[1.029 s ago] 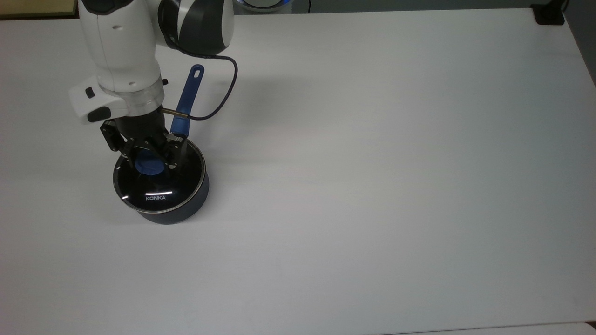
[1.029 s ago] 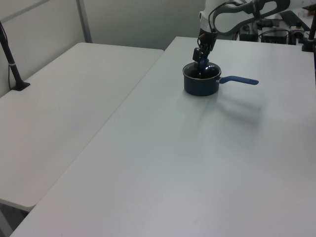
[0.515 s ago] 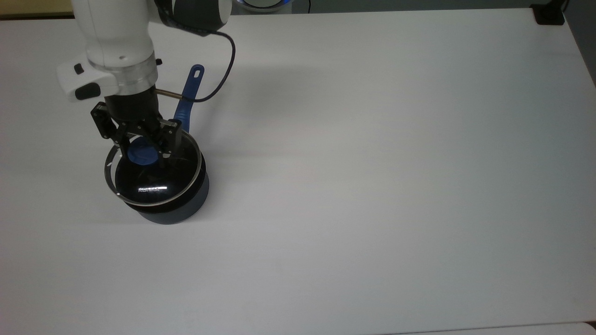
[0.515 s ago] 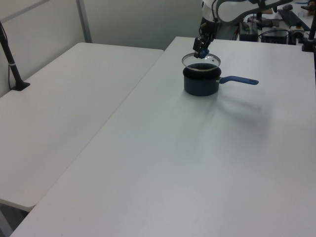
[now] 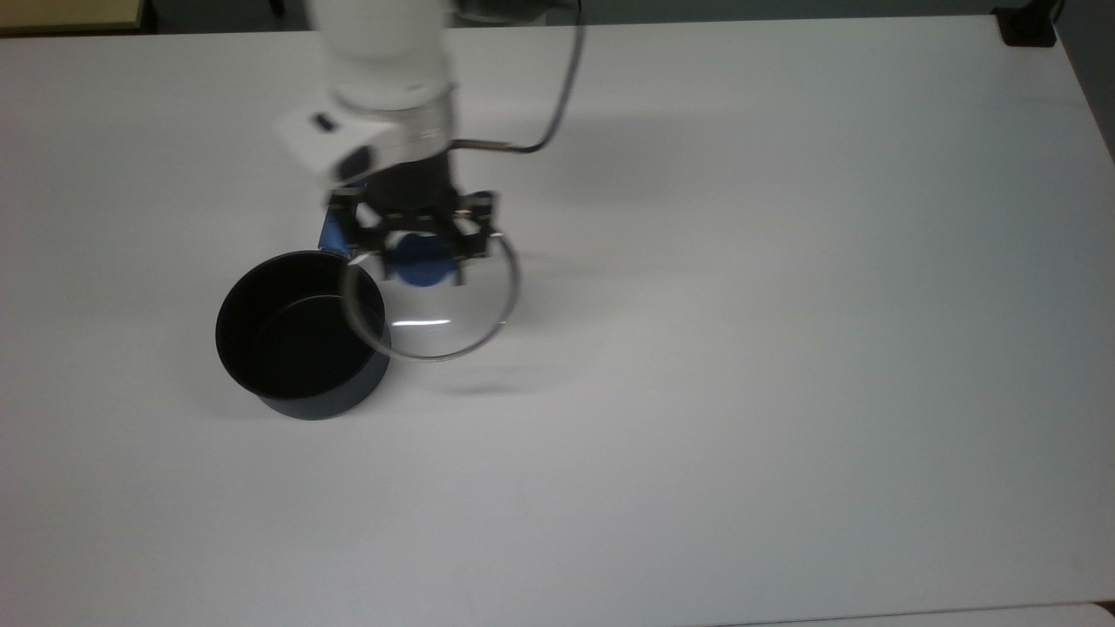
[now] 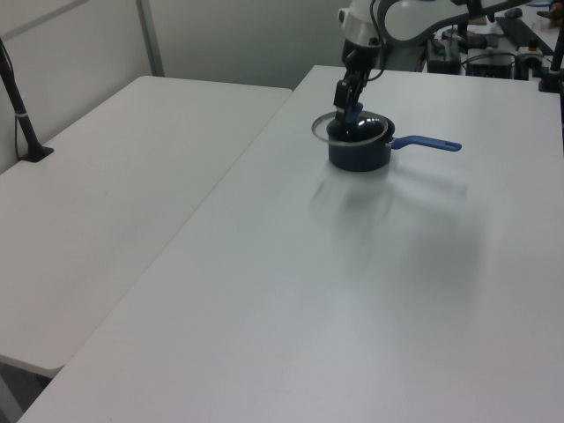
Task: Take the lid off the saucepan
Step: 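Lift the glass lid off the saucepan and carry it aside, then lower the glass lid onto the table beside the saucepan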
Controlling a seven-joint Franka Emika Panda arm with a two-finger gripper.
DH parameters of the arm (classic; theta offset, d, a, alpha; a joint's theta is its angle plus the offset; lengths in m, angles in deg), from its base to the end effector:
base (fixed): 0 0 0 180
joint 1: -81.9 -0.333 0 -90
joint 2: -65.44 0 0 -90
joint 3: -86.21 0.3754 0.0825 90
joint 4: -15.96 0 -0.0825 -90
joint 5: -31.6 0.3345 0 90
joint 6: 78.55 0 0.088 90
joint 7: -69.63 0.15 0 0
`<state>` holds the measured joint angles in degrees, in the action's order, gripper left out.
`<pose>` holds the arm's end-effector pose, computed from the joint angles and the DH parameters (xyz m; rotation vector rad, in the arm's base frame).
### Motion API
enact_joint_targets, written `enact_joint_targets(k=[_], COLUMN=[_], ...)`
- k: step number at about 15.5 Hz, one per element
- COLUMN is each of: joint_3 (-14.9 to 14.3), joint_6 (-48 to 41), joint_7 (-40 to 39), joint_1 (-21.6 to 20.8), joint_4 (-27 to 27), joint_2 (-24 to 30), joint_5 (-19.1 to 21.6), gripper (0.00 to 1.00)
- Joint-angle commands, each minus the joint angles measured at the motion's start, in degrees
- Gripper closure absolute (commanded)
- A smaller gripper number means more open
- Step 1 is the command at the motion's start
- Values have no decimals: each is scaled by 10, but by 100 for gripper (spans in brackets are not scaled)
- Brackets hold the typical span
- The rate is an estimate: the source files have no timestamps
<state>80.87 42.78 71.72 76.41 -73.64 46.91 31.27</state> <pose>0.6607 0.0097 0.5119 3.0909 -0.0358 0.3608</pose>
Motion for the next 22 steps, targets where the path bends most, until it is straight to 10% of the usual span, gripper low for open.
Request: enact_joint_targets(k=[1,22], joint_3=[-23,-18], joint_6=[-12,66], joint_7=[28,128], joint_1=[-65,-125], joint_4=[-27,-15], joint_2=[24,-107], joint_5=[11,-35], gripper=[40,40])
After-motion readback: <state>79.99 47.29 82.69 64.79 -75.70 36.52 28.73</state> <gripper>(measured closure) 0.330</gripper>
